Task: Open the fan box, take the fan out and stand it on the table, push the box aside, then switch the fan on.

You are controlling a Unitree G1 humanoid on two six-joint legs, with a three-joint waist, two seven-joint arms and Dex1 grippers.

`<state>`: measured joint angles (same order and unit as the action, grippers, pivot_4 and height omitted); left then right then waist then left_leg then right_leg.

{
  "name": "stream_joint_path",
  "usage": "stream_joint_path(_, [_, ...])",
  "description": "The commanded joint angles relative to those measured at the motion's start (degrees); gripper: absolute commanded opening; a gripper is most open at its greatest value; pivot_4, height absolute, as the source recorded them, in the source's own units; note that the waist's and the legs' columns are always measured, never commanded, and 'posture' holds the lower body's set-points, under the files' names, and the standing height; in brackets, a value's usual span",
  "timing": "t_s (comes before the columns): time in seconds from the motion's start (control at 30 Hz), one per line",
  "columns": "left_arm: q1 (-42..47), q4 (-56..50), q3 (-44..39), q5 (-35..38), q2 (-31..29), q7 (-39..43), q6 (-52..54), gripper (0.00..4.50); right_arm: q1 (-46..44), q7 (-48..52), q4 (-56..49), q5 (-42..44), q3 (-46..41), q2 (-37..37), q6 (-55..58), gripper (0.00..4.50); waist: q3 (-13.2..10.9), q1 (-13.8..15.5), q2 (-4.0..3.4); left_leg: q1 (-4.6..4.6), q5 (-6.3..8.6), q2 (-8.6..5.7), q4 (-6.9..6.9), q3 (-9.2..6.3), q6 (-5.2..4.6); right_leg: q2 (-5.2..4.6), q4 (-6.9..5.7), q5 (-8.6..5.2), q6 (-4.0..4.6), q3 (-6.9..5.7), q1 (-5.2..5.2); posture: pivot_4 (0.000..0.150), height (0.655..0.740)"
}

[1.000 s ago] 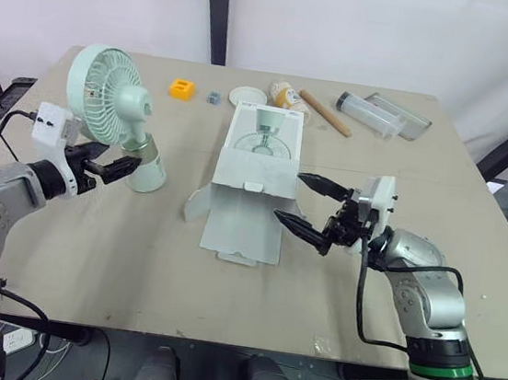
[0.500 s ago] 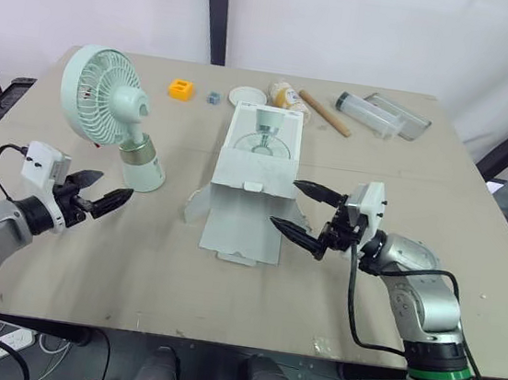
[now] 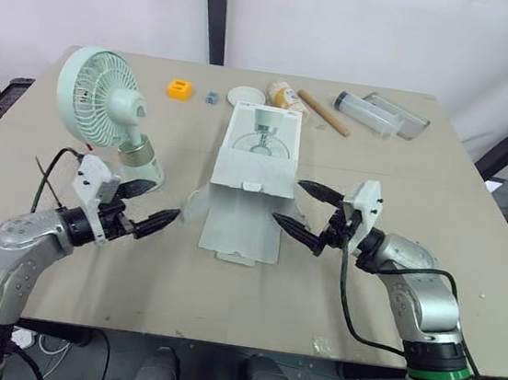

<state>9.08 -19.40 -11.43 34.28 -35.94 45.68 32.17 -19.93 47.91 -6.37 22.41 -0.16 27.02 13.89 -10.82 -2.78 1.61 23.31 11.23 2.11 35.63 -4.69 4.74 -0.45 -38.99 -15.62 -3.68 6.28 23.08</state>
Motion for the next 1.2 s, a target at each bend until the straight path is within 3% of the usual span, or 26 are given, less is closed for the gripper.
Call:
stream_joint_path(0.03, [2.4,-4.5,2.9,1.2,-1.2,3.5,-1.1,4.47,-0.2,-5.3,-0.5,-2.3,-0.7,-0.9,1.3,4.50,0.0,0.0,0.00,0.00,0.00,0.00,0.00,0.01,0.00,0.01,0.00,0.00,0.00,0.01,0.00,0.150,0.7400])
stream_joint_path(0.27, [4.3,-3.8,9.2,0.0,0.0,7.6,-3.0,4.47,2.6,-15.0,-4.4,-5.6,1.1,-4.8,7.4,4.50,0.0,-0.1,0.00,0.00,0.00,0.00,-0.01,0.01,0.00,0.01,0.00,-0.01,0.00,0.03,0.01,0.150,0.7400])
stream_joint_path(0.63, [5.8,-1.5,12.4,-2.6,2.8,7.1,-5.6,4.47,1.9,-28.8,-7.3,-9.6,2.0,-12.1,16.4,4.50,0.0,-0.1,0.00,0.02,0.00,0.02,-0.02,0.01,0.00,0.03,0.00,-0.02,0.00,0.04,0.03,0.150,0.7400])
stream_joint_path(0.97, [5.2,-0.8,13.5,-3.9,3.6,7.2,-7.2,4.50,2.0,-31.3,-5.2,-11.3,1.8,-13.1,15.1,0.03,0.0,-0.1,0.00,0.02,0.00,0.02,-0.03,0.01,0.00,0.04,0.00,-0.01,0.00,0.04,0.04,0.150,0.7400])
stream_joint_path(1.2, [5.0,-0.8,14.1,-4.4,4.1,7.2,-7.6,4.50,2.4,-31.5,-5.1,-11.8,1.6,-13.0,15.0,0.03,0.0,-0.1,0.00,0.02,0.00,0.02,-0.04,0.01,0.00,0.04,0.00,-0.01,0.00,0.04,0.04,0.150,0.7400])
